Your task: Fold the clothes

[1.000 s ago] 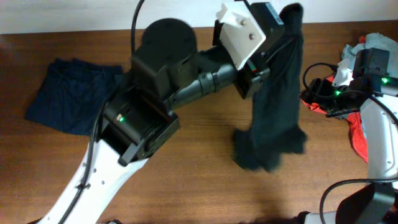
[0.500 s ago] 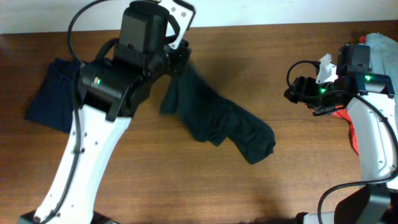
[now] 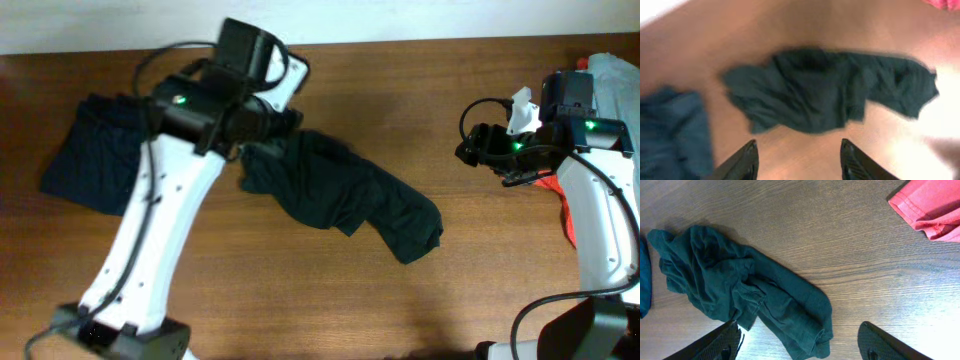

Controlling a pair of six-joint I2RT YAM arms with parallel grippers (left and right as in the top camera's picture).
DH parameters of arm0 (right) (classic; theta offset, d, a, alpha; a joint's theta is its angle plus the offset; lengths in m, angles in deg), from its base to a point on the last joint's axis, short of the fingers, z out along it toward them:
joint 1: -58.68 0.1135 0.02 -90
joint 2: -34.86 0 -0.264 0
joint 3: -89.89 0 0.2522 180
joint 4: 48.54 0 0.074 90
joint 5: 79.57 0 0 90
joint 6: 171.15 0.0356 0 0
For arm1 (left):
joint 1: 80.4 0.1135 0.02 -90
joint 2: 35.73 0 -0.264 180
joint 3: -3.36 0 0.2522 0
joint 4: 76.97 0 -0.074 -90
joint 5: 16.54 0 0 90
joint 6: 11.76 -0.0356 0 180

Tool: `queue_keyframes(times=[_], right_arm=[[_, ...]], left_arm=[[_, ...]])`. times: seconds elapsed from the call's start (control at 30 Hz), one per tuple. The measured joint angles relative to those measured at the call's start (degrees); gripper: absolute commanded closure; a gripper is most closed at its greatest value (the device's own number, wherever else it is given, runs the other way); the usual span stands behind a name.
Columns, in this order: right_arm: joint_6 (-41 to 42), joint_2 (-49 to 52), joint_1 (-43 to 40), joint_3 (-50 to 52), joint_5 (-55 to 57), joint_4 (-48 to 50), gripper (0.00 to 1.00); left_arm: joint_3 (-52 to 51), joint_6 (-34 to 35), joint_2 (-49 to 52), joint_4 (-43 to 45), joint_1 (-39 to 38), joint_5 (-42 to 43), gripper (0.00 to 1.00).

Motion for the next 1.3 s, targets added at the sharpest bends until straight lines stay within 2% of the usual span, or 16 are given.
queue_keyframes(times=[0.13,0.27,0.4,0.57,0.73,0.9,1.2,1.3], right_arm=[[0.0,0.0,0.0,0.0,0.1,0.0,0.14],[0.1,0.0,0.0,0.0,1.2,0.2,0.12],[0.4,0.0,-0.7,0.0,1.7,0.3,0.11],[0.7,0.0,-1.9,0.0,1.8,0.3,0.11],[1.1,0.0,-2.1,0.0,1.8,0.3,0.11],[1.3,0.0,-2.1,0.0,1.8,0.3,0.11],[1.3,0.0,-2.1,0.0,1.8,-0.2,0.11],[1.3,0.0,-2.1,0.0,1.8,-0.3,0.11]], left_arm=[[-7.5,-6.5,4.6,1.0,-3.3,3.5,0.57],[-15.7,-12.9,9.3,5.9,-9.0,4.7,0.57],[-20.0,-15.6,10.3,9.0,-13.7,3.7,0.57],[-21.8,-17.2,12.5,11.6,-18.8,0.8,0.57],[-22.3,-17.5,18.9,12.5,-22.6,-1.9,0.58],[-22.6,-17.5,23.3,14.8,-22.7,-3.3,0.58],[-22.7,-17.5,23.6,20.0,-22.7,-4.8,0.58],[-22.7,-17.3,23.6,20.2,-22.7,-5.9,0.68]])
